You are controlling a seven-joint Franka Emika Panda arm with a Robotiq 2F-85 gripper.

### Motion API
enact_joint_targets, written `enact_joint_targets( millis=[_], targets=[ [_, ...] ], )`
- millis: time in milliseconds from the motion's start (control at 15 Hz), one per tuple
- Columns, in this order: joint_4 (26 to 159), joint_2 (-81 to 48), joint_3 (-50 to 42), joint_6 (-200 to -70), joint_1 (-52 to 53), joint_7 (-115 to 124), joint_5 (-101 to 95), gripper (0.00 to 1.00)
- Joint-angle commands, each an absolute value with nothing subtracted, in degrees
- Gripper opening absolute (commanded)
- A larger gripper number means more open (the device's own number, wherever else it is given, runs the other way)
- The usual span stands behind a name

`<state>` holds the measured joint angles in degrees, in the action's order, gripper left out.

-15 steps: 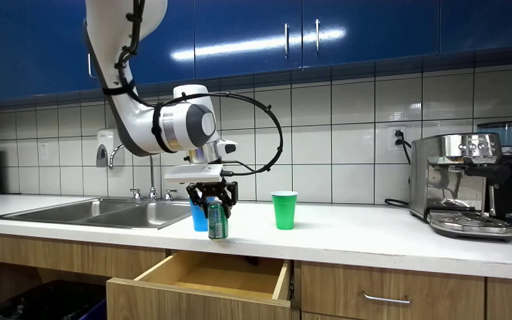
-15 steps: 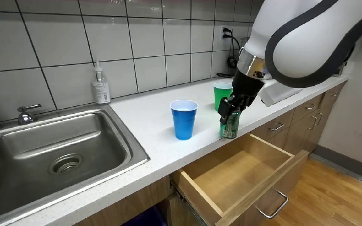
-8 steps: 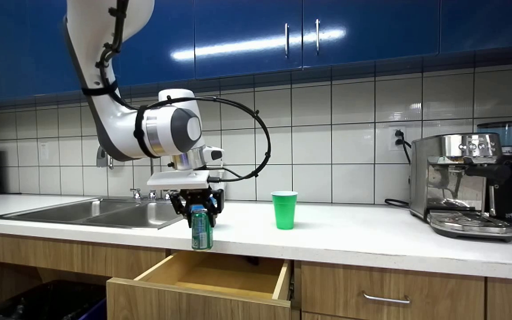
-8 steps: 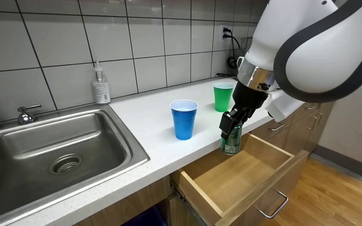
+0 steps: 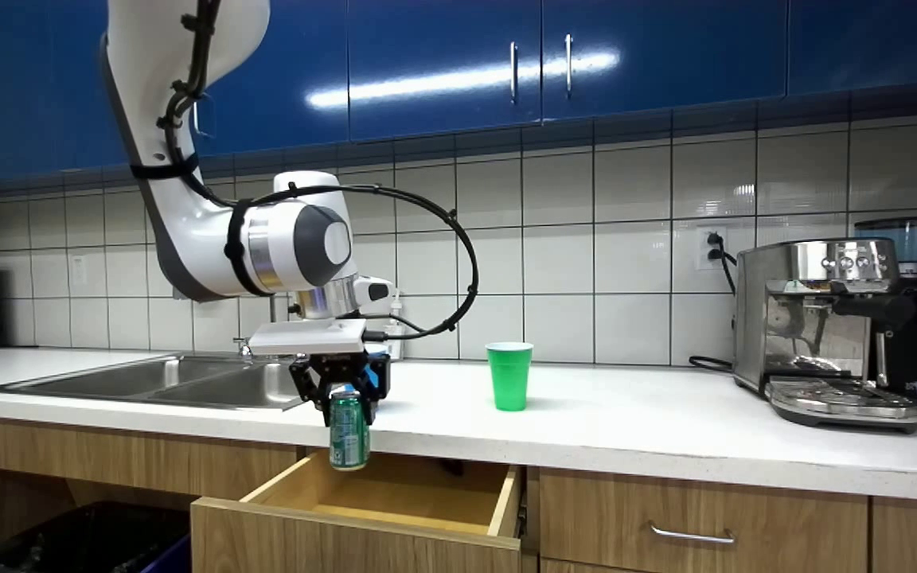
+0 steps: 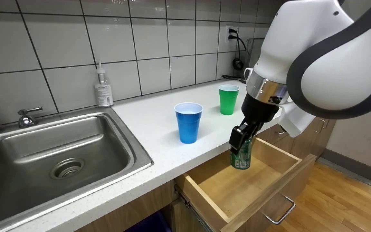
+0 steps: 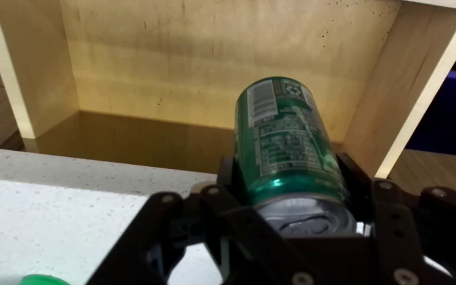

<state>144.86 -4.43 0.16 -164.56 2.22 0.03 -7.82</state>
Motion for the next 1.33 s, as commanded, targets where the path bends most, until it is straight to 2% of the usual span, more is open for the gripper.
enact_joint_targets(
  millis=[0,867,1267],
  targets=[
    [146.1,-4.2,0.5,-166.2,2.2,-0.9,-8.2,0.38],
    [144.4,-11.7,-3.0,-171.8,4.0,2.5,-15.5,0.38],
    [142.1,-15.9,-3.9,-174.1,5.0,2.9,-12.4,0.38]
  ],
)
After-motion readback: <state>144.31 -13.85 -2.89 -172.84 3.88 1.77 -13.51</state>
